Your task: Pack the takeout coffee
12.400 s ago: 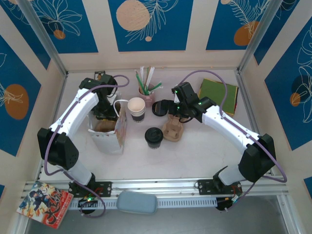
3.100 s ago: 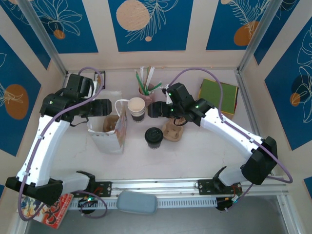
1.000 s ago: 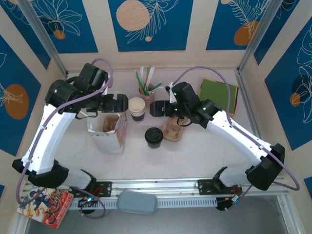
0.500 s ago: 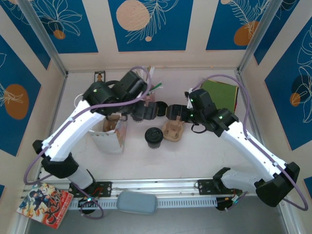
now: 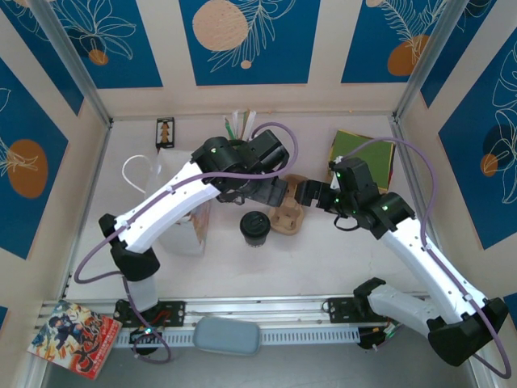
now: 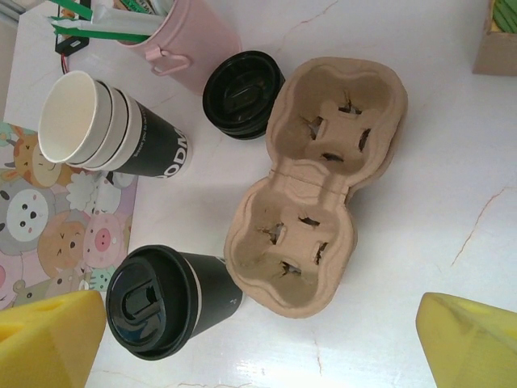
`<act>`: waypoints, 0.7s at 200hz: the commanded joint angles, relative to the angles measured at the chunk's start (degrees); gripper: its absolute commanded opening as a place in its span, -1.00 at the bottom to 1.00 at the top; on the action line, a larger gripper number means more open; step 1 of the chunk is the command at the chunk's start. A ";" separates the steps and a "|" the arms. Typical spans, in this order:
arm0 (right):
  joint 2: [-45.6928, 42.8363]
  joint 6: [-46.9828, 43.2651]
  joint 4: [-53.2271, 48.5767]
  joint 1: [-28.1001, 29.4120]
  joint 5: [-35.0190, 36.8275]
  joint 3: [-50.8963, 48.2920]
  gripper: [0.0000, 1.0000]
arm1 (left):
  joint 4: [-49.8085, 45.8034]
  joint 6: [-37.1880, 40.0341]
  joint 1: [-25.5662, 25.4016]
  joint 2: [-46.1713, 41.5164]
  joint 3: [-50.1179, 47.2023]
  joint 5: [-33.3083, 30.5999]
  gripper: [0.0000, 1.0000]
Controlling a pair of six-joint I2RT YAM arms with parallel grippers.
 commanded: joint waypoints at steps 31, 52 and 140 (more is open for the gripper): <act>-1.54 -0.19 -1.22 -1.20 -1.54 -0.93 0.98 | 5.62 -0.61 -0.42 0.57 -7.47 2.40 1.00; -1.62 -1.16 -1.22 -2.01 -3.11 -1.04 0.98 | 8.59 -1.12 -0.36 0.65 -11.63 4.38 1.00; -2.29 -4.49 -1.06 -2.49 -4.56 -1.38 0.98 | 11.18 -2.15 2.85 3.81 -22.06 11.50 0.91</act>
